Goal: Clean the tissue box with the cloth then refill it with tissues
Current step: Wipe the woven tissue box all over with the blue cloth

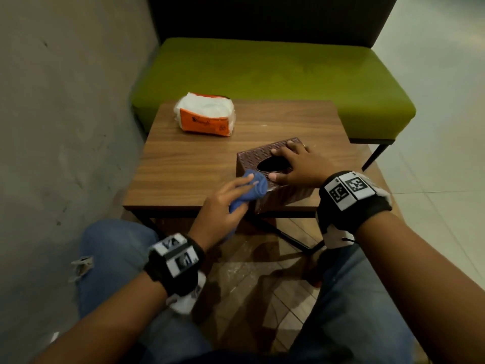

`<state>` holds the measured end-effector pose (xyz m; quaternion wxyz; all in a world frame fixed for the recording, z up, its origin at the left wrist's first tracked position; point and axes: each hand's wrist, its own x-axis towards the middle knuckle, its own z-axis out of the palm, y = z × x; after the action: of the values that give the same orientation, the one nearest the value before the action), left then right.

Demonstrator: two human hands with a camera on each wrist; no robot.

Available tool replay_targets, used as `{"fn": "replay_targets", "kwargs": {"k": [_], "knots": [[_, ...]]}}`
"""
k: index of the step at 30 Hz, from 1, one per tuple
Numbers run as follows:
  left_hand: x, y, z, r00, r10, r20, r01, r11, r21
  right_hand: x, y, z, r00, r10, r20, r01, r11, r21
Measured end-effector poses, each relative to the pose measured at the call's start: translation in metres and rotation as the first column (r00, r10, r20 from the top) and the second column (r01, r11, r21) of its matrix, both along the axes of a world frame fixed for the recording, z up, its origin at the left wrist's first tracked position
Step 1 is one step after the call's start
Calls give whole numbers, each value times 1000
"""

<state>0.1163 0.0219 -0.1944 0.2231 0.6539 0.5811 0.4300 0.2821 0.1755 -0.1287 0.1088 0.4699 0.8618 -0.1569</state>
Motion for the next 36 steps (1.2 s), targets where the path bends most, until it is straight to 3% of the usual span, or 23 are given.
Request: {"fn": "replay_targets", "kwargs": {"k": [5,7,10,12,18,22,26,29,33,36], "knots": [[-28,52,5,980,195,44,-194,980,-34,0,-5,2,999,-16,-33,15,1000,-25],[-15,35,-3,989,143,36,-143,989,-24,0,-5,1,999,-28,-27,28,999,-19],[6,-12,-13,997,-54,-56,56,998,24,0,-5,0,999,-30,-25,30,999,-13],[1,-8,-14,993,-86,-79,91,994,54,0,-5,0,999,-33,-23,33,999,-3],[-17,50,3,971,192,145,-189,981,-32,0,-8,1,999,-36,-23,35,999,-14],[-14,59,12,962,252,100,-248,967,-52,-3,-11,2,998,-53,-20,53,999,-4],[20,12,0,952,286,110,-283,958,-39,-5,-13,5,998,-68,-7,68,998,16],[26,8,-5,934,343,98,-343,939,-20,-10,-17,8,997,-63,37,61,997,56],[-3,33,6,919,388,64,-384,921,-66,-12,-18,21,994,-76,81,68,993,99],[-37,54,19,936,351,-12,-348,925,-149,-12,-21,21,999,-30,15,28,996,87]]}}
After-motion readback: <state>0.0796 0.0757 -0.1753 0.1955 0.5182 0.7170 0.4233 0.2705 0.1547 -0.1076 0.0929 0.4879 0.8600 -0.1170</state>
